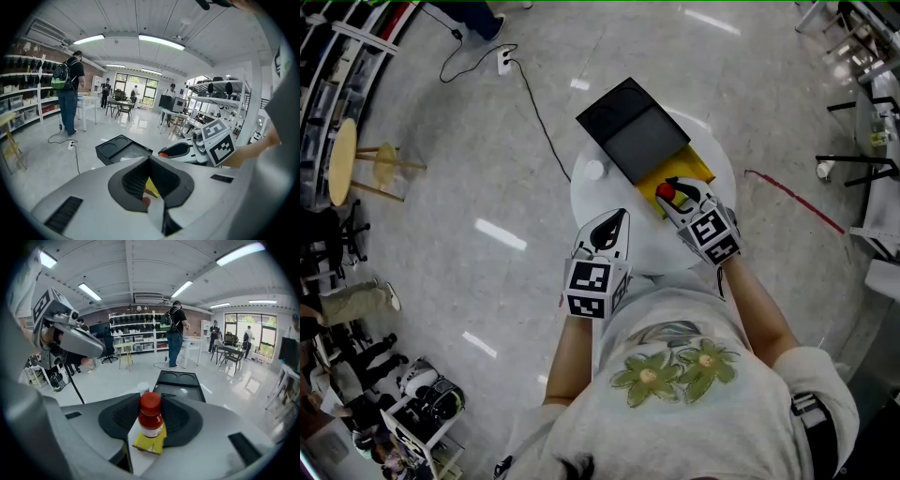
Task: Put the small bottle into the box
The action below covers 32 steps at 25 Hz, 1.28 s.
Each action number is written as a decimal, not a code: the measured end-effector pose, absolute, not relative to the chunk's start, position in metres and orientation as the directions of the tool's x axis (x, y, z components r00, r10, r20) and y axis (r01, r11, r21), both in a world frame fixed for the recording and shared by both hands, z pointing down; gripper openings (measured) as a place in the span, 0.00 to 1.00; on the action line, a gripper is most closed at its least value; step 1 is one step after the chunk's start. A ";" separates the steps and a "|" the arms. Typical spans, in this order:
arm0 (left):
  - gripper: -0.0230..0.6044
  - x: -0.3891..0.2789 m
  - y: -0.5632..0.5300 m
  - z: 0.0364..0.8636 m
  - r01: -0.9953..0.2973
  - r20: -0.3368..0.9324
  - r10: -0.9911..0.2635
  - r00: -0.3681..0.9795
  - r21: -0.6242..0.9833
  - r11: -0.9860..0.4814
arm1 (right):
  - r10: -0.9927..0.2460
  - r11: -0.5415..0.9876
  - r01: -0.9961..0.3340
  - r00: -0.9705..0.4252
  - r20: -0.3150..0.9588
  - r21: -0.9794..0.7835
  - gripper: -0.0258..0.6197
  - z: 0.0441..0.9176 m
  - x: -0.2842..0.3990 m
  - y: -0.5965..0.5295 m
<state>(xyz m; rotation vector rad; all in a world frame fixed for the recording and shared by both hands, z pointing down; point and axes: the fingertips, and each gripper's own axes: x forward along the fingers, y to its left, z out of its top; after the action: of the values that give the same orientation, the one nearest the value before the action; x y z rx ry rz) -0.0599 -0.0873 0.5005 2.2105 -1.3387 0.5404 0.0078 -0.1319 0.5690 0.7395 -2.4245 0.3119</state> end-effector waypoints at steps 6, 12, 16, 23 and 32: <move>0.04 -0.061 -0.084 0.503 -0.897 0.569 -0.698 0.435 0.207 -0.391 | -0.424 0.820 -0.569 -0.670 0.609 -0.055 0.27 0.580 0.009 -0.130; 0.04 -0.063 -0.084 0.504 -0.898 0.571 -0.697 0.433 0.207 -0.388 | -0.412 0.822 -0.566 -0.662 0.626 -0.057 0.27 0.590 0.009 -0.131; 0.04 -0.065 -0.081 0.504 -0.899 0.572 -0.698 0.431 0.205 -0.387 | -0.405 0.825 -0.562 -0.656 0.637 -0.055 0.27 0.596 0.007 -0.129; 0.04 -0.065 -0.079 0.507 -0.900 0.577 -0.695 0.428 0.208 -0.382 | -0.394 0.831 -0.554 -0.645 0.655 -0.046 0.27 0.606 0.009 -0.129; 0.04 -0.070 -0.079 0.510 -0.901 0.579 -0.694 0.428 0.215 -0.377 | -0.378 0.836 -0.547 -0.628 0.680 -0.040 0.27 0.622 0.007 -0.129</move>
<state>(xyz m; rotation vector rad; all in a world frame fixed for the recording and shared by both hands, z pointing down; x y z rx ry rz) -0.0701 -0.0794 0.5096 2.1833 -1.3438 0.5463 0.0074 -0.1295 0.6220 0.6712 -2.3208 0.3178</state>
